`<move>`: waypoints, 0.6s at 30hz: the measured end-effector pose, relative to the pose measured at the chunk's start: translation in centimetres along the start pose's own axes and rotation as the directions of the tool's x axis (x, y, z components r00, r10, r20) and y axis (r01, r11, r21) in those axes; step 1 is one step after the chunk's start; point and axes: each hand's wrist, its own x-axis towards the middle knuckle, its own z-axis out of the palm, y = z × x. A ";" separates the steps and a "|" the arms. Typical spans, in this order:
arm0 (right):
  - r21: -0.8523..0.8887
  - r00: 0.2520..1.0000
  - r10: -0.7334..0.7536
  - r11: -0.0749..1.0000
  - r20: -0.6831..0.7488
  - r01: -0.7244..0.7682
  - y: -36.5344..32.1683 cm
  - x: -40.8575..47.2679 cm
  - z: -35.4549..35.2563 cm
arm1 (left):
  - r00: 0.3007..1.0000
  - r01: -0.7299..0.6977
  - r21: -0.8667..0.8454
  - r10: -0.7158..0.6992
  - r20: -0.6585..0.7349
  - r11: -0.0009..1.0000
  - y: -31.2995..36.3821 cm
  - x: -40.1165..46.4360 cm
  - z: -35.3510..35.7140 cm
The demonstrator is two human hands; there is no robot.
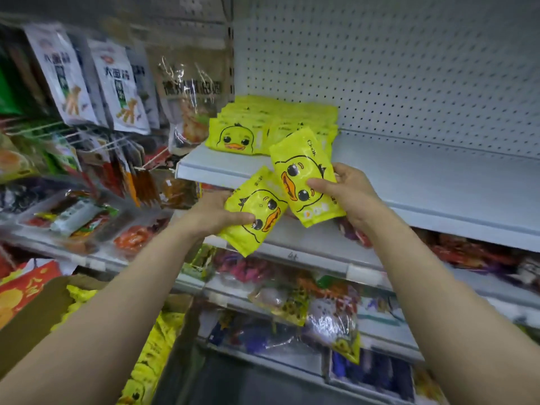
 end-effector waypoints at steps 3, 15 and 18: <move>-0.017 0.996 -0.023 1.000 -0.090 0.022 -1.9 1.8 -4.5 | 0.999 -0.022 -0.002 0.022 0.025 1.000 3.8 2.8 1.8; -0.424 0.962 -0.068 0.904 -0.264 -0.052 -3.3 12.3 -17.8 | 0.945 -0.180 0.335 0.067 0.321 0.925 12.6 17.6 5.9; -0.480 0.967 -0.042 0.873 -0.251 -0.087 -2.4 15.4 -19.9 | 0.905 -0.299 0.381 0.133 0.405 0.875 14.1 19.3 6.7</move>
